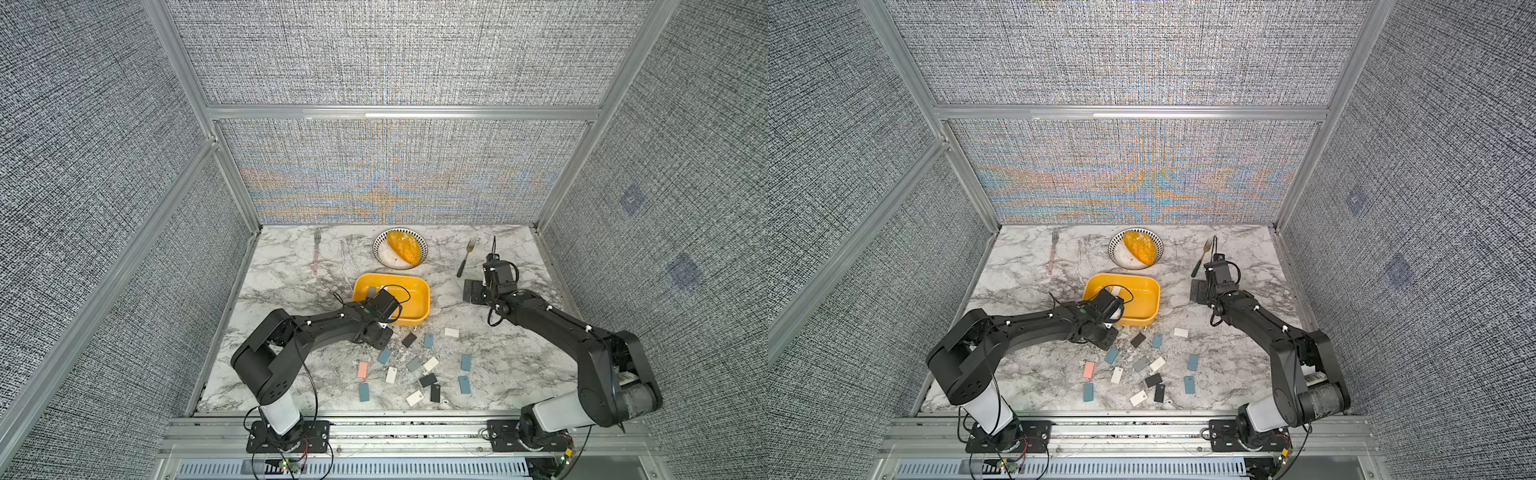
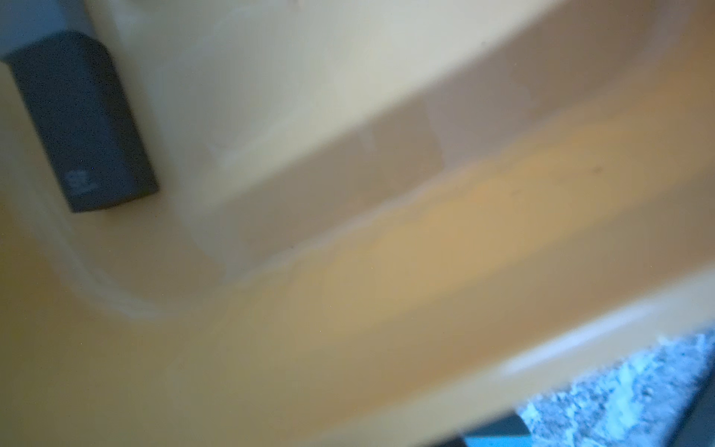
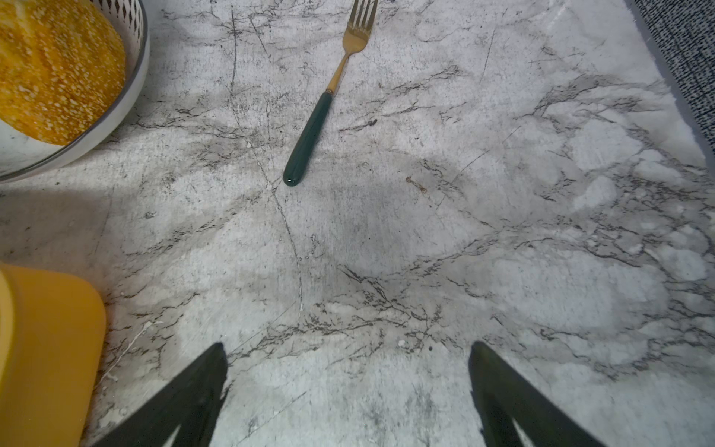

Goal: Put the eraser in the storage box
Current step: Pick up the eraser from the center of the board.

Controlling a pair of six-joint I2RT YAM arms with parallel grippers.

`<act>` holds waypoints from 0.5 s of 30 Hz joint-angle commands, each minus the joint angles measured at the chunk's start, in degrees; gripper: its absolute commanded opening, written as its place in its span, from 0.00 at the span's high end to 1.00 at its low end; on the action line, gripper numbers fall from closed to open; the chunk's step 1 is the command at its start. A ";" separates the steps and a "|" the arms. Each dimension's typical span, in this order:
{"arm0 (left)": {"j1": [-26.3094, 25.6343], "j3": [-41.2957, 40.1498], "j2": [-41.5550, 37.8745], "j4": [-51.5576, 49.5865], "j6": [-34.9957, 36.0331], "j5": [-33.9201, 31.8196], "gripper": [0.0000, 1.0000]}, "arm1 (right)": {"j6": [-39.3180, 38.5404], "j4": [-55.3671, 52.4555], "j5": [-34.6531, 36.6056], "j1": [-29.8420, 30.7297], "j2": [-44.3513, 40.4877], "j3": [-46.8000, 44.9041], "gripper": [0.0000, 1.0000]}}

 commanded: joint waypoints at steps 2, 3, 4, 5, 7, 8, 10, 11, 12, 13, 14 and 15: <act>0.14 -0.35 -1.55 -5.59 -0.86 -1.32 0.69 | 0.18 -0.42 0.37 0.16 -0.13 0.00 0.02; 0.12 -0.25 -2.21 -5.93 -1.02 -1.37 0.70 | 0.18 -0.39 0.37 0.11 -0.11 0.00 0.02; 0.13 -0.12 -2.78 -6.23 -1.04 -1.13 0.70 | 0.18 -0.44 0.41 0.15 -0.13 0.00 0.02; 0.14 -0.03 -3.43 -6.45 -1.10 -0.93 0.70 | 0.18 -0.43 0.45 0.11 -0.15 -0.02 0.02; 0.14 0.34 -4.83 -7.32 -1.30 -0.97 0.70 | 0.18 -0.44 0.46 0.17 -0.11 -0.04 0.02; 0.14 0.66 -5.64 -7.87 -1.31 -1.12 0.70 | 0.21 -0.44 0.45 0.17 -0.16 0.00 0.02; 0.14 1.62 -7.38 -9.26 -1.39 -1.39 0.70 | 0.23 -0.44 0.46 0.19 -0.09 0.00 0.02; 0.10 2.13 -8.39 -9.90 -1.31 -1.33 0.70 | 0.18 -0.44 0.49 0.22 -0.13 0.00 0.02; 0.14 2.74 -9.47 -10.46 -1.30 -1.39 0.70 | 0.18 -0.42 0.50 0.18 0.01 0.00 0.02; 0.17 3.29 -10.37 -11.04 -1.26 -1.46 0.70 | 0.19 -0.40 0.47 0.13 -0.03 0.00 0.02; 0.14 3.96 -11.21 -11.60 -1.14 -1.77 0.70 | 0.18 -0.34 0.51 0.18 0.01 0.00 0.02; 0.14 4.74 -12.02 -12.14 -1.09 -2.46 0.70 | 0.18 -0.35 0.54 0.18 0.00 0.00 0.02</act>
